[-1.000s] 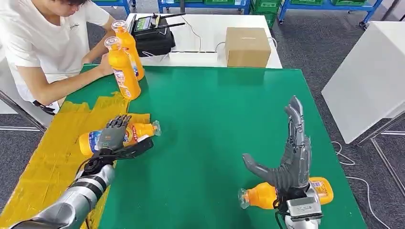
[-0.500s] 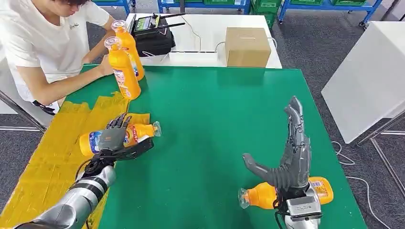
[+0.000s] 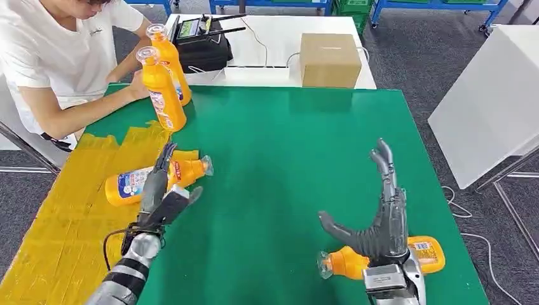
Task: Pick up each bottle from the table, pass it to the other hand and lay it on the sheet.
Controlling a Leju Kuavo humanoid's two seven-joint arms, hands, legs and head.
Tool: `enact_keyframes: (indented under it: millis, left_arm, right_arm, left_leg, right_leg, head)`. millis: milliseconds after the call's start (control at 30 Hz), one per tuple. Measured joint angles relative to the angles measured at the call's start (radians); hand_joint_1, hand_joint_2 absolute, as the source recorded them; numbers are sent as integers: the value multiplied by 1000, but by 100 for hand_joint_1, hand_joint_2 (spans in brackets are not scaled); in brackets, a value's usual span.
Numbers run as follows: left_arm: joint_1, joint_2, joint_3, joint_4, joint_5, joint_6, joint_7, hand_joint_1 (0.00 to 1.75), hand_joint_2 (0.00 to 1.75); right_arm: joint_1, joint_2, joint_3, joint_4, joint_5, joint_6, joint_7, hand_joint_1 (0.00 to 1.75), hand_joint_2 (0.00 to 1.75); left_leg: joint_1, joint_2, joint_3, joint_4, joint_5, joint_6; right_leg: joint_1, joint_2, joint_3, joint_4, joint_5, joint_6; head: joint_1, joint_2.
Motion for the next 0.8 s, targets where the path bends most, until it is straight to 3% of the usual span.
enact_keyframes:
  millis: [167, 400, 467, 633, 800]
  left_arm:
    - [82, -9, -49, -199, 4, 24, -32, 0, 175]
    - [152, -18, -145, -399, -145, 222, -32, 0, 175]
    - [165, -17, -164, -437, -95, 191, -25, 0, 175]
    - [213, -12, -203, -525, 63, -35, -7, 0, 175]
    - [243, -12, -222, -561, 73, -57, -7, 0, 175]
  right_arm:
    - [18, -13, 7, 5, 42, -6, 4, 0, 175]
    - [45, -21, 9, 7, 112, -32, 9, 0, 175]
    - [53, -26, 10, 7, 158, -33, 30, 0, 175]
    - [102, -105, 14, 11, 455, -36, 184, 0, 175]
    - [140, -171, 13, 13, 474, -44, 195, 0, 175]
  left_leg:
    - [0, 0, -1, 0, 0, 0]
    - [0, 0, -1, 0, 0, 0]
    - [0, 0, -1, 0, 0, 0]
    - [0, 0, -2, 0, 0, 0]
    - [0, 0, -2, 0, 0, 0]
  right_leg:
    - [0, 0, -2, 0, 0, 0]
    - [1, 0, -2, 0, 0, 0]
    - [1, 0, -2, 0, 0, 0]
    - [0, 0, -2, 0, 0, 0]
    - [0, 0, -3, -1, 0, 0]
  head:
    - [-1, 0]
    - [0, 0]
    - [0, 0]
    - [-1, 0]
    - [-1, 0]
